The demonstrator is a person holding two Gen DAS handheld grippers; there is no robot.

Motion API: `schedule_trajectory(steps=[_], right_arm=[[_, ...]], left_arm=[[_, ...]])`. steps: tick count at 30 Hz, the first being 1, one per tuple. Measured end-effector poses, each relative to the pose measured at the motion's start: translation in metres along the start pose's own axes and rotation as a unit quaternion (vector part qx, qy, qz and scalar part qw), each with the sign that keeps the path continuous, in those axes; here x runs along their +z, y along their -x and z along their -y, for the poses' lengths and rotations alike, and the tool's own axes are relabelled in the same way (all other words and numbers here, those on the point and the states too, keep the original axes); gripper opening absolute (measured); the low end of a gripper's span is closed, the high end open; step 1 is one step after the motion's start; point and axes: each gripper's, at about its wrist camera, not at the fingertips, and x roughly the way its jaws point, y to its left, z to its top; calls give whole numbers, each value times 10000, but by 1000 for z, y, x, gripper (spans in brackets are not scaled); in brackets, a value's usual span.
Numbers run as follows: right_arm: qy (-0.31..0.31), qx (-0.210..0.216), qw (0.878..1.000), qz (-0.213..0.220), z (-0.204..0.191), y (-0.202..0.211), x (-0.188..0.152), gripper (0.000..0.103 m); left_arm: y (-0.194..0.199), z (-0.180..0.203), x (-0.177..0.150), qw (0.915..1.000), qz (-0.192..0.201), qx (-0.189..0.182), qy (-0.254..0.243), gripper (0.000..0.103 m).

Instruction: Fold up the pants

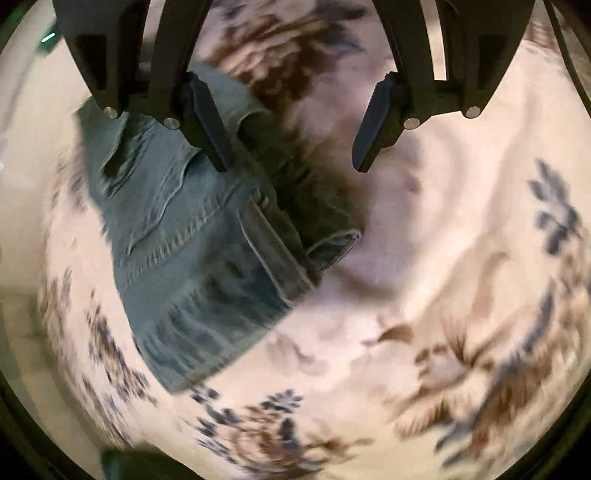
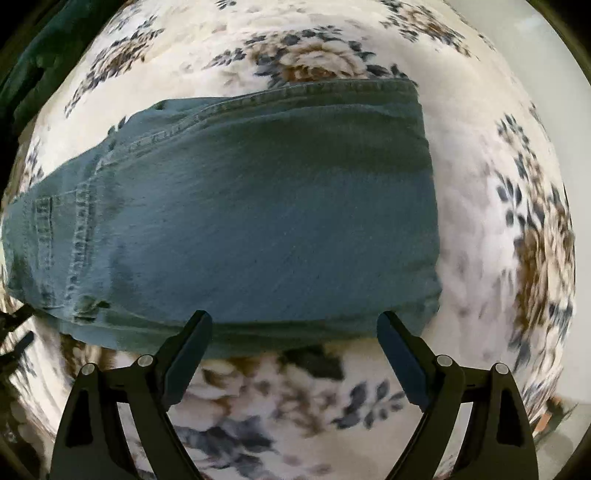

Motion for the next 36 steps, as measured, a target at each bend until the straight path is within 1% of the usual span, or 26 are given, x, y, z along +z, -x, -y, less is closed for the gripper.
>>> schedule_trajectory(steps=[1, 2, 3, 4, 5, 6, 7, 8, 9, 13, 14, 15, 17, 21, 24, 26, 28, 30, 31, 32, 33, 34, 35, 36], right_arm=[[-33, -4, 10000, 5, -4, -1, -1, 93], [-95, -17, 10000, 23, -5, 0, -4, 93], [-131, -7, 9999, 19, -8, -2, -7, 93], [-199, 35, 9998, 6, -15, -2, -12, 93], [-266, 76, 9996, 2, -16, -2, -14, 93], [-326, 118, 9994, -4, -14, -4, -15, 93], [-366, 161, 9992, -21, -17, -5, -15, 93], [-402, 178, 9990, -49, -17, -6, -18, 93], [-424, 202, 9989, -64, -17, -7, -18, 93], [-500, 399, 9979, -140, -20, -11, -19, 93], [-495, 439, 9977, -158, -19, -13, -17, 93], [-492, 476, 9975, -178, -18, -14, -16, 93], [-461, 532, 9973, -212, -18, -17, -14, 93], [-461, 613, 9967, -260, -20, -16, -9, 93], [-459, 669, 9962, -312, -20, -16, -7, 93], [-437, 655, 9964, -310, -20, -15, -7, 93], [-479, 712, 9958, -325, -18, -15, -5, 93], [-544, 784, 9947, -373, -15, -17, -1, 93], [-598, 834, 9939, -399, -13, -18, -1, 93], [-694, 925, 9924, -420, -11, -20, 0, 93], [-772, 1004, 9910, -423, -9, -21, 0, 93], [-836, 1059, 9900, -421, -7, -23, 1, 93], [-853, 1023, 9903, -405, -6, -24, 1, 93], [-856, 976, 9908, -387, -4, -24, 2, 93]], left_arm=[[-2, -2, 1, 9995, -40, -262, 184, 66], [-7, -8, 5, 9972, -79, -598, 434, 66], [-9, -12, 7, 9950, -82, -791, 610, 67], [-11, -18, 9, 9915, -69, -1018, 802, 74], [-16, -25, 10, 9851, -56, -1352, 1060, 78], [-19, -32, 11, 9804, -50, -1507, 1265, 79], [-23, -41, 10, 9714, -27, -1786, 1562, 79], [-23, -47, 8, 9652, -5, -1976, 1714, 81], [-27, -56, 6, 9566, 43, -2190, 1921, 81], [-44, -80, -6, 9277, 231, -2868, 2380, 81], [-46, -83, -9, 9166, 274, -3150, 2446, 81], [-47, -83, -10, 9132, 298, -3231, 2465, 81], [-49, -78, -10, 9100, 366, -3410, 2331, 81], [-60, -69, -7, 9196, 279, -3385, 1977, 81], [-59, -74, -8, 9181, 284, -3462, 1908, 81], [-58, -76, -7, 9155, 276, -3511, 1945, 82], [-63, -64, 12, 9186, 282, -3437, 1932, 82], [-62, -53, 19, 9287, 299, -3227, 1802, 82], [-57, -49, 19, 9301, 338, -3211, 1750, 81], [-54, -43, 20, 9334, 375, -3150, 1678, 79], [-51, -36, 21, 9379, 426, -3067, 1565, 73], [-49, -30, 22, 9415, 475, -3002, 1454, 57], [-48, -28, 22, 9432, 480, -2975, 1402, 42], [-48, -25, 22, 9463, 484, -2892, 1361, 39]])
